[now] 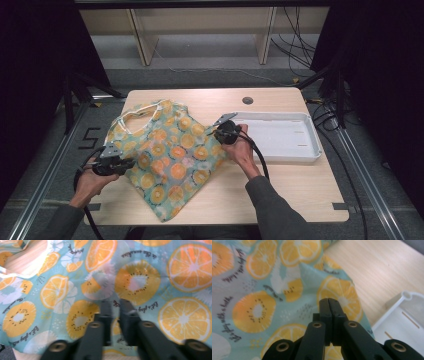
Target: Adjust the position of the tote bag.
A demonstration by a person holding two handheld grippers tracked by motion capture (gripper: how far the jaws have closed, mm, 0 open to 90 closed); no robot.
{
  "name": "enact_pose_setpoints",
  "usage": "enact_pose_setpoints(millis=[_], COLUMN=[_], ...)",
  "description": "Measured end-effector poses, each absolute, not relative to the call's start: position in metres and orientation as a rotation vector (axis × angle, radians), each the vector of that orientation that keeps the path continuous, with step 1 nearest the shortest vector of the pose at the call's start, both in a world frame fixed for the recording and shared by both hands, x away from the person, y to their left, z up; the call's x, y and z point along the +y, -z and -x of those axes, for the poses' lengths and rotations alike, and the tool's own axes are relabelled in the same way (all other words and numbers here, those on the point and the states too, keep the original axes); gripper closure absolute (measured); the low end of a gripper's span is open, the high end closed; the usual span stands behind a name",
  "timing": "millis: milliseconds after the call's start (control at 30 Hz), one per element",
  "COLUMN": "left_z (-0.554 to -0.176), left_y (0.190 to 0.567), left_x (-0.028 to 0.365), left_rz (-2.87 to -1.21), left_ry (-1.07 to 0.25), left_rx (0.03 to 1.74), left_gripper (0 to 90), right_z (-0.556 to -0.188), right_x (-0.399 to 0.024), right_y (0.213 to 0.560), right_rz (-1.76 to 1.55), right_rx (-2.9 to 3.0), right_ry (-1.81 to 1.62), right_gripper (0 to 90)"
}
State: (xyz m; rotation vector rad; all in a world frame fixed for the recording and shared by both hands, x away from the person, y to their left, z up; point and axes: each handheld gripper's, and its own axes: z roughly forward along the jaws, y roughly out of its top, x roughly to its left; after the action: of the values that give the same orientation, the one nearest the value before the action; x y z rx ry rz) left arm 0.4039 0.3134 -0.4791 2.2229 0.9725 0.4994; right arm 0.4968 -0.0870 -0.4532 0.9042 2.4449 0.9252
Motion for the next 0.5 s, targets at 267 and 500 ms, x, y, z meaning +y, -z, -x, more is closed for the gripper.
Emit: enact_pose_setpoints(millis=[267,500], left_z=[-0.409,-0.418], left_y=[0.479,0.487], left_x=[0.314,0.314], left_rz=[-2.224,-2.255], left_ry=[-0.523,-0.493], left_rx=[1.008,1.028], left_gripper=[41.1,30.5], right_z=[-0.5,-0.507], right_x=[-0.078,-0.063], right_y=[0.444,0.458], right_rz=[-0.921,-0.948], right_rx=[2.403,2.495], right_ry=[-1.028,-0.974], right_gripper=[38.9,47.4])
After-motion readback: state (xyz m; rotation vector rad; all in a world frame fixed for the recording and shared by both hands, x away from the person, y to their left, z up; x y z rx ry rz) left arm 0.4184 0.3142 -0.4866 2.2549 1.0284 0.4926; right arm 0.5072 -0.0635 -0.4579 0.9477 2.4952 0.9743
